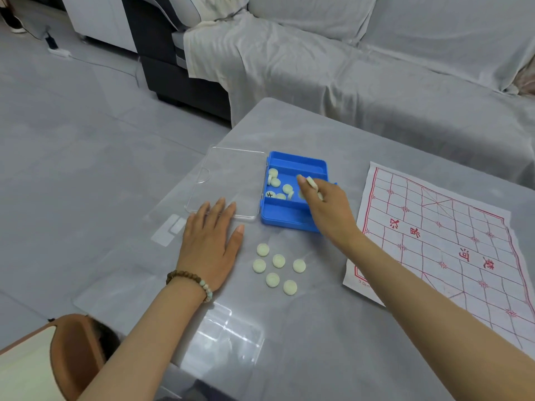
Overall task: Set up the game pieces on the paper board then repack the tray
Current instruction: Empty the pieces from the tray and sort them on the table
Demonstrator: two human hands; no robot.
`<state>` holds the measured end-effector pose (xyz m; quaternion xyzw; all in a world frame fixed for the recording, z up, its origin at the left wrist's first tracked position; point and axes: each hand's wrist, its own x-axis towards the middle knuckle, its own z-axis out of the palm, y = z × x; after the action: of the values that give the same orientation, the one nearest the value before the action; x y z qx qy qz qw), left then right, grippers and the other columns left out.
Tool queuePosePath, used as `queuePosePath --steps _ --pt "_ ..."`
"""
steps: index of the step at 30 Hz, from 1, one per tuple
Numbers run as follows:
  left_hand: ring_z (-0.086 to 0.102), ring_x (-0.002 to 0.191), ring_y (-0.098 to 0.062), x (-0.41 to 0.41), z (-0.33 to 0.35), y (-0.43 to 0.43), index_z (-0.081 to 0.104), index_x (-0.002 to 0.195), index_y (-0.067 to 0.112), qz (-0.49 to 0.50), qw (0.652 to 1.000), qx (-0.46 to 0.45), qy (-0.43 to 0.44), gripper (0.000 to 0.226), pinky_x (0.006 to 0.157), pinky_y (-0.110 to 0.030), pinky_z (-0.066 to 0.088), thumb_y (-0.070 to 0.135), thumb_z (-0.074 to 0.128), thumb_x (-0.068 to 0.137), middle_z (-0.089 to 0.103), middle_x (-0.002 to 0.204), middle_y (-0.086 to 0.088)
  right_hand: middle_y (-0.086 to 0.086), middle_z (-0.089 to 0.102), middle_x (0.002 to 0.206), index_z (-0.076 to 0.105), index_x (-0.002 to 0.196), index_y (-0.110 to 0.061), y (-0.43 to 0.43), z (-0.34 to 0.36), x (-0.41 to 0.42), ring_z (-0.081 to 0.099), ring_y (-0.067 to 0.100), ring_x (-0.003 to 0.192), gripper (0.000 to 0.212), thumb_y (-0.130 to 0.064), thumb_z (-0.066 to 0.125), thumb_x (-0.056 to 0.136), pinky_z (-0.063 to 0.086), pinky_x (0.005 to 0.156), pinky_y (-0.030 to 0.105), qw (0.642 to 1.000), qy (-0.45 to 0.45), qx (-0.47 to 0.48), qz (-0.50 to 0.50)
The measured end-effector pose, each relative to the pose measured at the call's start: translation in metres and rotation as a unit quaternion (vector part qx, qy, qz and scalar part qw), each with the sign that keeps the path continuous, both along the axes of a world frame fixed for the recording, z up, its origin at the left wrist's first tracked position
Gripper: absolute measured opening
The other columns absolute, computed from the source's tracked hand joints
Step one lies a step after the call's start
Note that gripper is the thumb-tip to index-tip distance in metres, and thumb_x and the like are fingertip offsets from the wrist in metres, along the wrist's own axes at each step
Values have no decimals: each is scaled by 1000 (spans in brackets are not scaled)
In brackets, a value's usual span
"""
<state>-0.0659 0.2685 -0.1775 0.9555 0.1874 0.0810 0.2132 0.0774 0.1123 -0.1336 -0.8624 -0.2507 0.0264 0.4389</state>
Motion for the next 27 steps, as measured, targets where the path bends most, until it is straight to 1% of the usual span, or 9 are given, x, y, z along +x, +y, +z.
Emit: queuePosePath --steps 2,4,7,9,11,14,18,23,27 --pt "7 142 -18 0 1 0 21 146 25 -2 1000 0 3 67 116 -33 4 50 10 85 14 155 5 -6 34 55 33 59 -20 -17 -1 -18 29 6 52 44 -43 42 96 25 52 21 999 22 19 -20" --pt "7 142 -19 1 1 2 22 146 24 -4 1000 4 5 66 116 -34 5 49 11 86 15 155 3 -5 38 56 38 61 -17 -32 -5 -37 31 5 52 44 -45 43 94 26 50 19 999 35 2 -18" --pt "9 142 -21 1 0 1 23 145 23 -2 1000 13 5 56 116 -36 6 46 16 94 16 155 1 -5 42 57 40 65 -17 -47 -15 -59 35 9 53 42 -49 41 93 28 51 27 992 -13 -124 4" --pt "9 142 -22 1 1 0 24 145 22 2 1000 9 7 51 116 -37 7 40 24 98 17 155 1 -6 48 61 44 70 -20 -48 -20 -66 41 10 57 39 -51 38 94 29 51 25 975 -55 -215 6" --pt "9 142 -22 1 2 -1 24 145 22 2 1000 7 6 50 116 -37 7 38 27 98 17 155 0 -6 52 67 48 77 -19 -46 -22 -69 46 12 61 38 -50 36 95 32 52 25 963 -89 -252 -1" --pt "9 142 -22 0 4 -1 24 145 21 -1 1000 7 6 50 116 -38 6 37 27 98 17 155 0 -4 54 80 50 86 -17 -43 -26 -70 51 14 70 33 -47 38 95 40 60 31 962 -123 -243 -11" --pt "9 142 -23 0 3 -1 24 145 21 -2 1000 8 7 50 117 -38 7 38 26 98 17 155 0 -3 51 94 55 98 -17 -44 -35 -68 42 13 83 25 -41 51 92 30 69 24 969 -159 -187 -10" --pt "10 142 -23 -1 4 -2 25 145 21 -2 1000 6 4 50 116 -38 7 38 26 98 18 154 -1 -5 52 107 56 109 -21 -47 -38 -71 44 13 96 26 -33 60 87 34 81 25 980 -118 -161 2" --pt "10 142 -24 -1 4 -2 25 145 21 -1 1000 3 1 50 116 -39 7 37 27 98 19 154 -1 -8 53 106 57 108 -24 -44 -34 -72 44 11 99 33 -41 65 82 35 84 25 990 -78 -120 -6"
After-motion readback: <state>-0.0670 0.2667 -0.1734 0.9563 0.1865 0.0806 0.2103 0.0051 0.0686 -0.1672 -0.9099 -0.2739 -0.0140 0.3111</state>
